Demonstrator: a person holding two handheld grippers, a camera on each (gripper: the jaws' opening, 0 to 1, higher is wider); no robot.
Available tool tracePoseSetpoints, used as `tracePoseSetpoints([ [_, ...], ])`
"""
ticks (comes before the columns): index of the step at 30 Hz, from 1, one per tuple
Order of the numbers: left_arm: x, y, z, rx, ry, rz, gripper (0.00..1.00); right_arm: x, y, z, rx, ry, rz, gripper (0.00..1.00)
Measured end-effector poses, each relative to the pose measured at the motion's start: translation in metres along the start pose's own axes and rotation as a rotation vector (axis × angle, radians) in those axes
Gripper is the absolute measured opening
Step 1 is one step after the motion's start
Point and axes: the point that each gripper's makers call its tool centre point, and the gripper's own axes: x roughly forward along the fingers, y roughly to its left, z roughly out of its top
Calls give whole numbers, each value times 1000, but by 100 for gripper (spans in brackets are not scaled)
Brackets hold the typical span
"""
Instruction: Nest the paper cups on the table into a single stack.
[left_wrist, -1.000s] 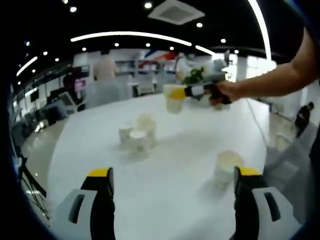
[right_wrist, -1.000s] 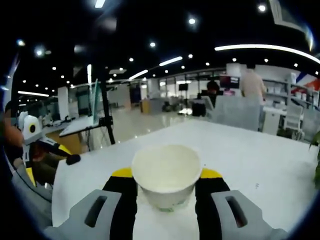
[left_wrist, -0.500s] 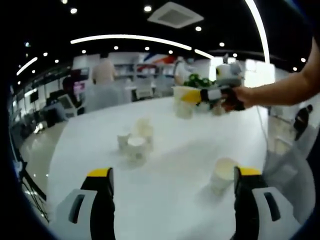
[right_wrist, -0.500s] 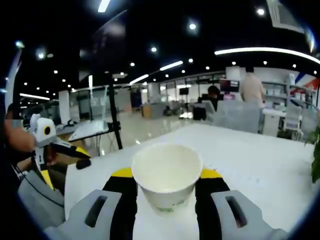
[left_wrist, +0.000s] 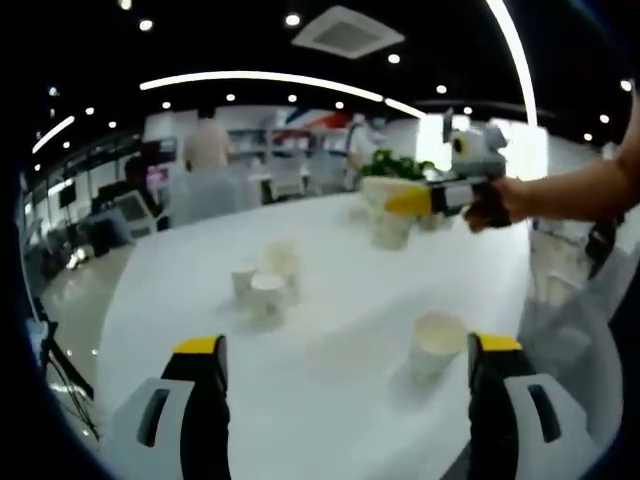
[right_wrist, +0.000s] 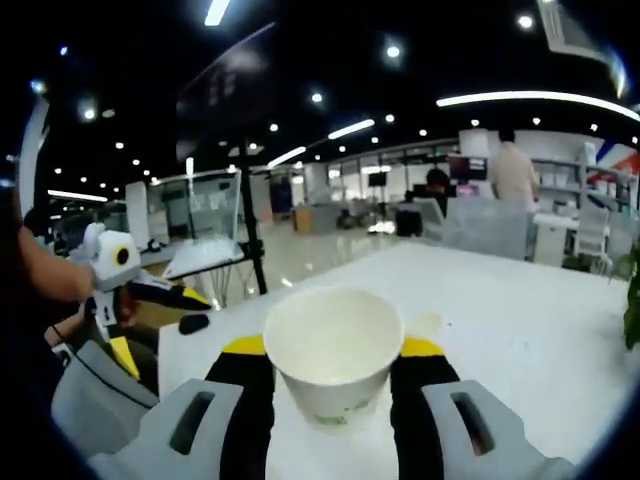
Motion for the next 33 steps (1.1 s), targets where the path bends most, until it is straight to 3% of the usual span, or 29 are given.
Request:
tracePoseSetpoints([
  [13,-11,-3,1,-15,-9,6,99,-10,26,4,-22,-13,2,42],
  [16,-7,-5,-3,8,-19,-8,99,-12,32,5,-32,-18,11,42],
  [18,-4,-7,-10,-15,16,-17,99,-14,34,5,-29,-24,12,42],
  [22,0,-9,-6,-6,-10,-26,99,-18,38,3,-16,-29,16,42],
  [33,-2,9,-4,-16,-16,17,99,-22,56,0,-31,-29,54,42],
])
